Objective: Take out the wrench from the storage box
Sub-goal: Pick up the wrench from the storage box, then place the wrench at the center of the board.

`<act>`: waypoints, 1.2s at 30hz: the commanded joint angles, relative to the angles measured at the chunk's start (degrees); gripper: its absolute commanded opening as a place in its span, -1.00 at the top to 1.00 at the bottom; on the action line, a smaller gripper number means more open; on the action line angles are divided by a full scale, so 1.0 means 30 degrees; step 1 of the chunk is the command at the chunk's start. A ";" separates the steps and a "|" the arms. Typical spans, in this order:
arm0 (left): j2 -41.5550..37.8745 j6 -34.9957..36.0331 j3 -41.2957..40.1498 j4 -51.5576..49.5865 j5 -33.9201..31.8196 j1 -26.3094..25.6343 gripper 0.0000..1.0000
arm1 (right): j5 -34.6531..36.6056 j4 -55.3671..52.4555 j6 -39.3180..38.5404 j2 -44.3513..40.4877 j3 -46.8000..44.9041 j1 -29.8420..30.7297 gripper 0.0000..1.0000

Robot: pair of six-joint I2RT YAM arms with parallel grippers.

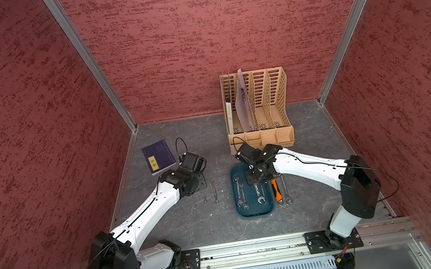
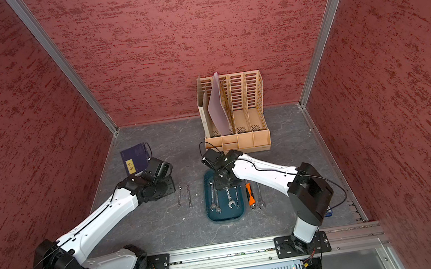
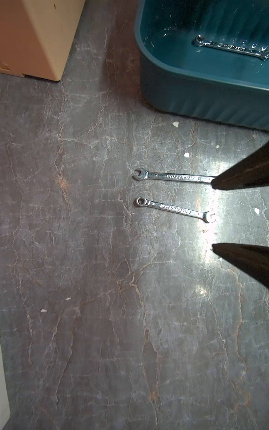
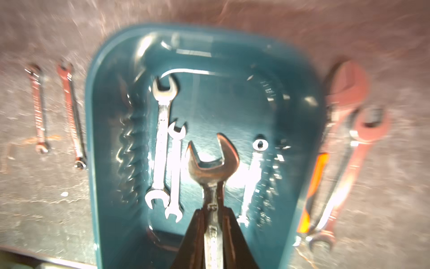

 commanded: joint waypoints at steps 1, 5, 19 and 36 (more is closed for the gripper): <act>-0.0048 -0.0001 0.0476 0.0020 0.0120 0.0124 0.18 | 0.0975 -0.0999 -0.0632 -0.1520 0.0576 -0.0899 0.74; -0.0018 -0.0003 0.0586 0.0044 0.0189 0.0080 0.18 | 0.1011 -0.1354 -0.1272 -0.2740 0.0141 -0.2223 0.74; 0.0202 -0.0081 0.0381 0.0087 0.0562 0.0084 0.17 | -0.0428 0.1331 -0.3987 -0.4307 -0.5057 -0.7471 0.75; 0.1201 -0.0053 0.0425 0.0339 0.1240 0.0054 0.17 | 0.0000 0.2595 -0.4171 -0.1284 -0.7038 -0.9150 0.71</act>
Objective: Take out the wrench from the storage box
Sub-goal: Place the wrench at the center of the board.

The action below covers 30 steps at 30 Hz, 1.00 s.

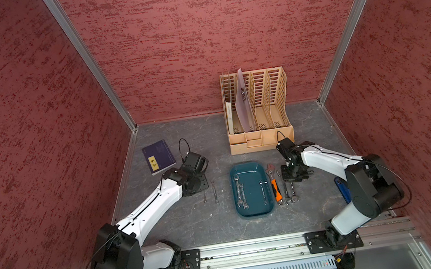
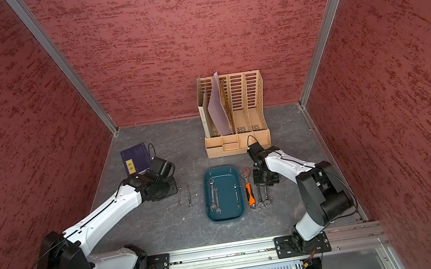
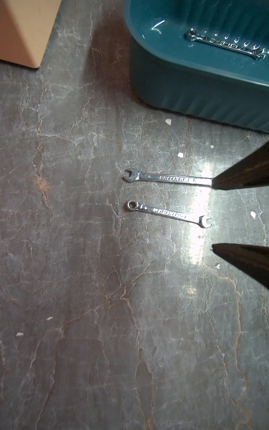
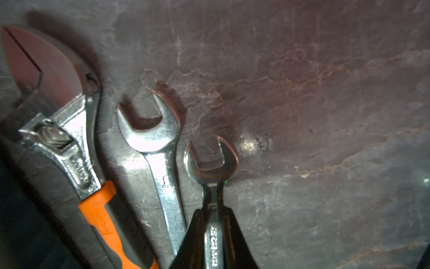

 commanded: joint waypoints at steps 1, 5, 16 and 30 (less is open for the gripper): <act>0.0074 -0.0032 0.0366 0.0243 0.0254 0.0054 0.17 | 0.0462 0.0445 -0.0258 0.0059 0.0091 -0.0231 0.70; 0.0034 -0.0031 0.0439 0.0277 0.0748 0.0098 0.17 | 0.0352 0.0620 -0.0282 0.0320 0.0092 -0.0273 0.64; -0.0536 -0.0031 0.2125 -0.0049 0.5454 0.0512 0.13 | 0.0507 -0.0011 -0.0282 -0.0283 0.0665 -0.0290 0.33; 0.1248 -0.0849 0.6562 -0.1391 0.1820 -0.4598 0.11 | -0.3017 -0.1708 0.0639 -0.6122 0.1600 -0.0275 0.15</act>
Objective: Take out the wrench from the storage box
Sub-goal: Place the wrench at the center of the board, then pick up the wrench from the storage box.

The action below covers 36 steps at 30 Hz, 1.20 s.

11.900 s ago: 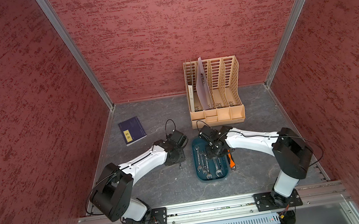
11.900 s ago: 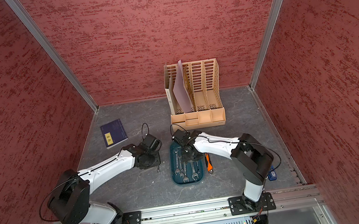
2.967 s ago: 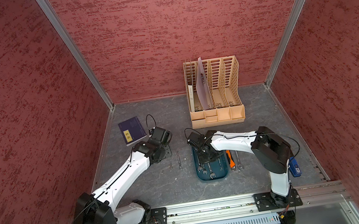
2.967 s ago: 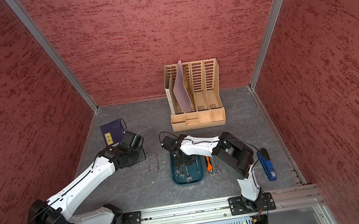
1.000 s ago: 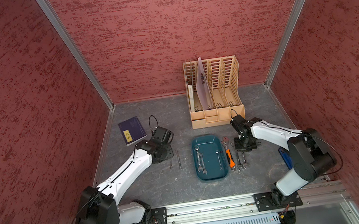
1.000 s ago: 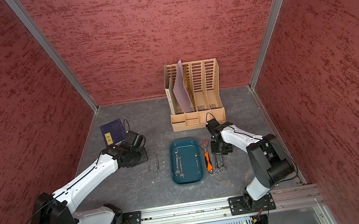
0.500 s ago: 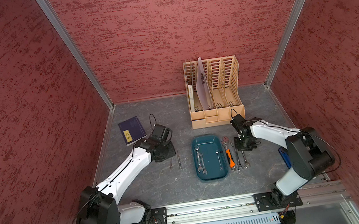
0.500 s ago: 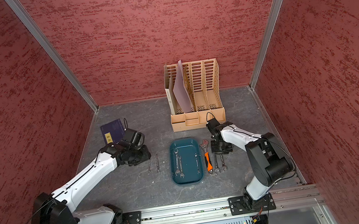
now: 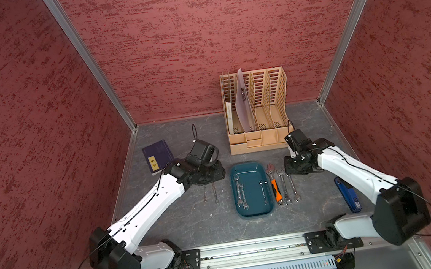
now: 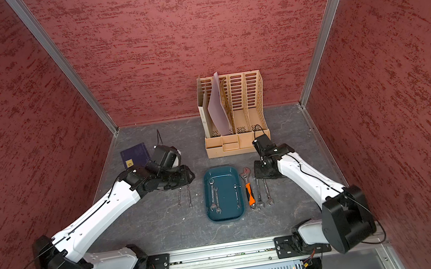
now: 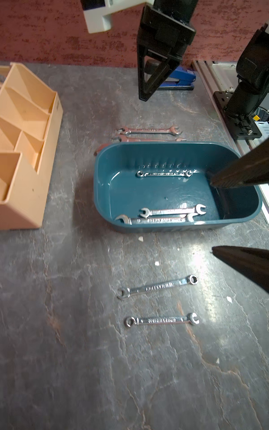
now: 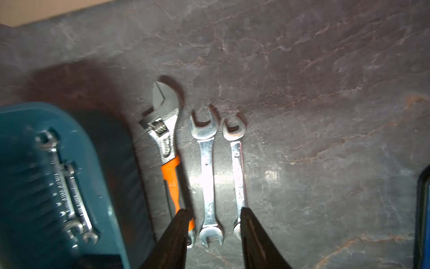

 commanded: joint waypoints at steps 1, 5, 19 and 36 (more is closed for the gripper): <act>0.1158 -0.0342 0.1274 -0.0510 -0.2071 -0.1353 0.12 | -0.1657 -0.0580 0.0458 -0.1206 0.0525 -0.0123 0.15; 0.2649 -0.0527 0.2751 -0.0399 -0.3218 -0.2939 0.12 | -0.2014 -0.0653 0.0703 -0.2394 0.0461 -0.0117 0.13; 0.8508 -0.0660 0.6420 -0.0401 -0.4403 -0.5676 0.11 | -0.2923 0.0224 0.1198 -0.4595 -0.1235 -0.0118 0.08; 1.3573 -0.1739 0.7691 -0.1939 -0.3553 -0.4992 0.09 | -0.2600 0.0096 0.1058 -0.4084 -0.2122 -0.0117 0.03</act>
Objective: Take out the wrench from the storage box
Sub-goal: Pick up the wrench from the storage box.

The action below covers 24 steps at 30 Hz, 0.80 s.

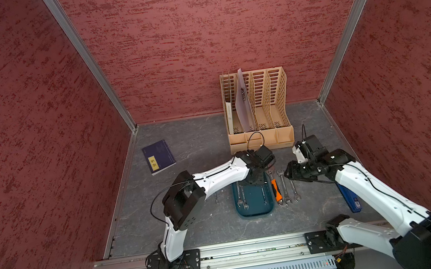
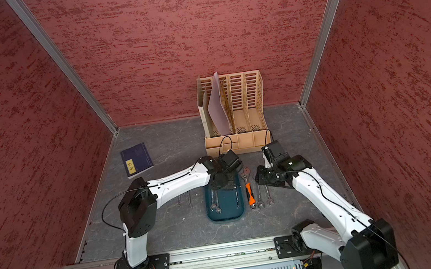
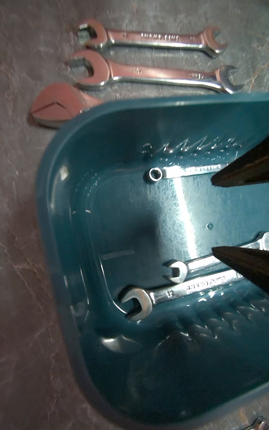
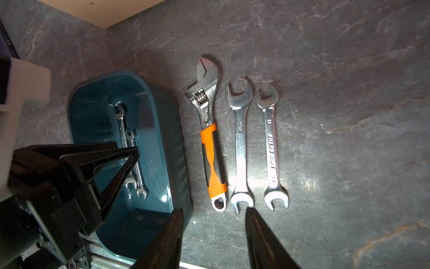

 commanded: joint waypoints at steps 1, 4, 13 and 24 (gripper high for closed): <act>0.0377 -0.0680 0.0325 -0.1009 -0.0020 0.0321 0.10 | 0.0154 0.0159 0.0003 0.0042 -0.0085 -0.0135 0.03; 0.0435 -0.1252 -0.0075 -0.1402 0.0241 0.0637 0.11 | 0.0152 0.0162 0.0025 0.0019 -0.0054 -0.0124 0.03; 0.0531 -0.2344 -0.1904 -0.0795 0.1289 0.0582 0.22 | 0.0095 0.0268 0.0080 0.0165 0.0088 -0.0129 0.02; 0.1294 -0.2473 -0.2107 -0.0632 0.1684 0.0161 0.38 | 0.0010 0.0548 0.0196 0.0194 -0.0365 -0.0135 0.01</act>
